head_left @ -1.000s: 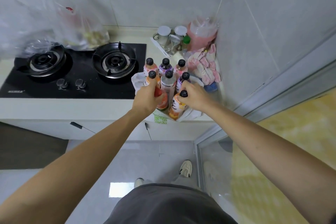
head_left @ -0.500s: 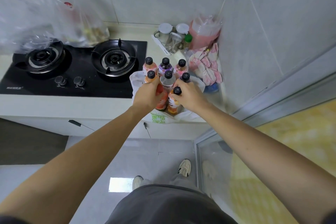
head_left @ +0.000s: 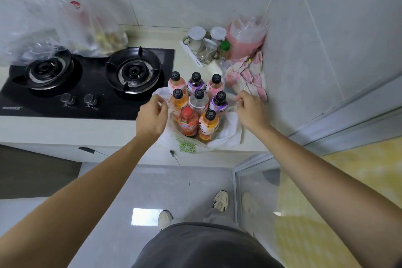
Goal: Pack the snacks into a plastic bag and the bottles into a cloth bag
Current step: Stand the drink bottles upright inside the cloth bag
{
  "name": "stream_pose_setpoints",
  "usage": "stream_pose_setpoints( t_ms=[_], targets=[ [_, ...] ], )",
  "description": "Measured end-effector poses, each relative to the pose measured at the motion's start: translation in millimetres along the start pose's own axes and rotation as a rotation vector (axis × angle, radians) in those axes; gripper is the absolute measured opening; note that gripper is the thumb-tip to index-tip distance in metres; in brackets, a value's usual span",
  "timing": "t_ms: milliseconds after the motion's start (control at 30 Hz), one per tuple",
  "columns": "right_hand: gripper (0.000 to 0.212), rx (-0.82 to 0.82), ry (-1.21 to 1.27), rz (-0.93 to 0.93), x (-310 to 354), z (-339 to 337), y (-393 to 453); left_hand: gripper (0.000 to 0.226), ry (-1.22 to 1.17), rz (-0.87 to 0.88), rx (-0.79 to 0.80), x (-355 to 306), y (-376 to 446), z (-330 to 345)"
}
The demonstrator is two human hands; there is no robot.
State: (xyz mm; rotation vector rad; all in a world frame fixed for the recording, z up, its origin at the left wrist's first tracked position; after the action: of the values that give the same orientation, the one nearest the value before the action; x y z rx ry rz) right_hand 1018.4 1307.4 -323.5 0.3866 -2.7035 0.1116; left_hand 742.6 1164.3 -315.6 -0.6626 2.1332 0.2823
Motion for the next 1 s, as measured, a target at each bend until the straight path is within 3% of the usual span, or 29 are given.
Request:
stream_pose_setpoints(
  t_ms=[67,167,267,367,500,567,600,667,800,867,933,1000],
  targets=[
    [0.026,0.109,-0.082,0.024,-9.3,11.9,8.5,0.015,0.073,-0.06,0.035,14.5,12.0,4.9],
    [0.031,0.258,-0.119,-0.012,-15.5,36.1,14.1,0.038,0.217,-0.066,0.24,38.8,24.5,23.0],
    [0.039,0.307,-0.182,-0.045,-21.2,52.3,14.7,0.057,0.337,-0.087,0.378,51.9,27.8,42.0],
    [0.04,0.334,-0.179,-0.05,-27.7,63.6,14.9,0.062,0.485,-0.111,0.411,58.8,29.0,57.4],
    [0.03,0.365,-0.15,-0.022,-25.1,64.8,12.2,0.05,0.646,-0.121,0.361,69.2,36.1,64.3],
    [0.008,0.347,-0.144,0.03,-25.8,61.4,13.2,0.033,0.68,-0.104,0.329,68.2,43.7,63.2],
    [0.018,0.318,-0.115,0.071,-26.7,59.7,14.2,0.026,0.681,-0.097,0.305,65.7,48.7,60.5],
    [0.027,0.244,0.021,0.14,-24.0,53.4,18.8,0.024,0.622,-0.089,0.255,58.9,57.8,52.9],
    [0.014,0.136,0.314,0.266,-10.0,30.9,28.3,0.025,0.211,-0.163,0.15,47.0,67.5,27.2],
    [0.006,0.133,0.435,0.344,-5.1,23.5,30.5,0.023,-0.018,-0.204,0.104,37.8,69.9,14.2],
    [0.025,0.161,0.552,0.419,1.3,14.7,32.4,0.023,-0.171,-0.213,0.088,23.3,73.3,3.7],
    [0.021,0.193,0.608,0.436,10.7,4.1,32.3,0.025,-0.27,-0.203,0.099,6.5,76.0,-4.2]
  ],
)
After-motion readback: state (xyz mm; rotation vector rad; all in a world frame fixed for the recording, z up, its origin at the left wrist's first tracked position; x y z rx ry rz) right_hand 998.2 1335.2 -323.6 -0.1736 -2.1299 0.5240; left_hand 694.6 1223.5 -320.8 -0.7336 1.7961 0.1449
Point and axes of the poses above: each hand's wrist, its own y-axis towards the middle knuckle, its own z-axis out of the palm, x = y × z, the point moved 4 cm from there along y, towards the middle knuckle, and after that the axes turned 7 degrees about -y, right-handed, at the moved point
